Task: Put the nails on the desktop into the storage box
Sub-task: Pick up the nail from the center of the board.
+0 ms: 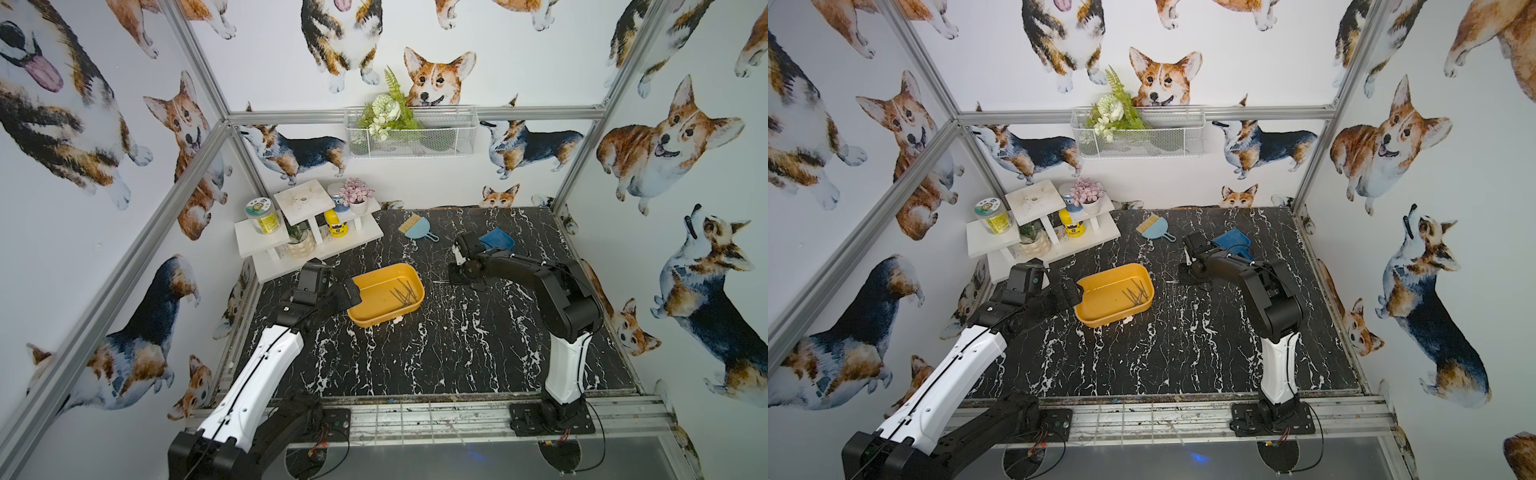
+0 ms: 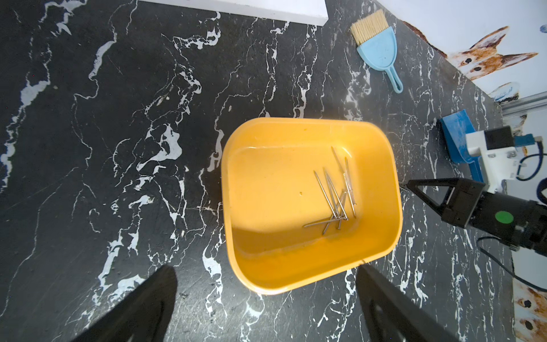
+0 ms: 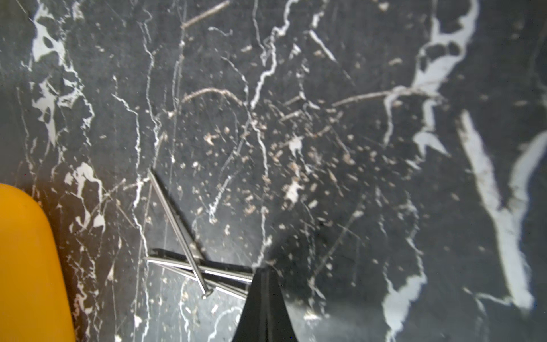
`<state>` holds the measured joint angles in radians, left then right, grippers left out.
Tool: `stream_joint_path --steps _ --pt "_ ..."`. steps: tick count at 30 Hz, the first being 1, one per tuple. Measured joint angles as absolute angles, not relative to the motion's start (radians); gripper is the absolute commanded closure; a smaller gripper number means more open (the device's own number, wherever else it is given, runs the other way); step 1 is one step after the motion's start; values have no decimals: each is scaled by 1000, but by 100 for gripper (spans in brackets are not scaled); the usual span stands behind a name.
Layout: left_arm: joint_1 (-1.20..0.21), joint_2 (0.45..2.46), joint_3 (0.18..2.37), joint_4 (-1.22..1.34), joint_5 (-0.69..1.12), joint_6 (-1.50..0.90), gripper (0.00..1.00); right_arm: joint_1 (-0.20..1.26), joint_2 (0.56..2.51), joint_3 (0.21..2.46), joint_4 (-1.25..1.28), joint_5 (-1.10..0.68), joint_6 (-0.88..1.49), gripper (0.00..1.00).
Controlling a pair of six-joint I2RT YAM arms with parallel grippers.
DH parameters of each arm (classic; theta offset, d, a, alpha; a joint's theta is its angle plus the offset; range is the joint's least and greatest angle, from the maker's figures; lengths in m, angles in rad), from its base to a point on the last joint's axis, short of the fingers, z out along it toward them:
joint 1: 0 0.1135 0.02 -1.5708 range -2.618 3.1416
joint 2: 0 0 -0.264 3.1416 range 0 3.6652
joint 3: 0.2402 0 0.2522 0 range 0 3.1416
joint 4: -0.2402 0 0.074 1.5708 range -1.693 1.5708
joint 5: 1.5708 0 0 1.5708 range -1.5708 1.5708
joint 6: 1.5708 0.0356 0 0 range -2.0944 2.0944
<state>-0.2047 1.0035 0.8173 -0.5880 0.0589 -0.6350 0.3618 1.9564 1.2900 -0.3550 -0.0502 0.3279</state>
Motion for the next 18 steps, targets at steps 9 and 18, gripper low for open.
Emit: stream_joint_path --steps 9,18 --pt "-205 1011 822 -587 59 -635 0 312 1847 1246 -373 -52 327 100" --pt "-205 1024 833 -582 59 -635 0 307 1771 1202 -377 -52 321 100"
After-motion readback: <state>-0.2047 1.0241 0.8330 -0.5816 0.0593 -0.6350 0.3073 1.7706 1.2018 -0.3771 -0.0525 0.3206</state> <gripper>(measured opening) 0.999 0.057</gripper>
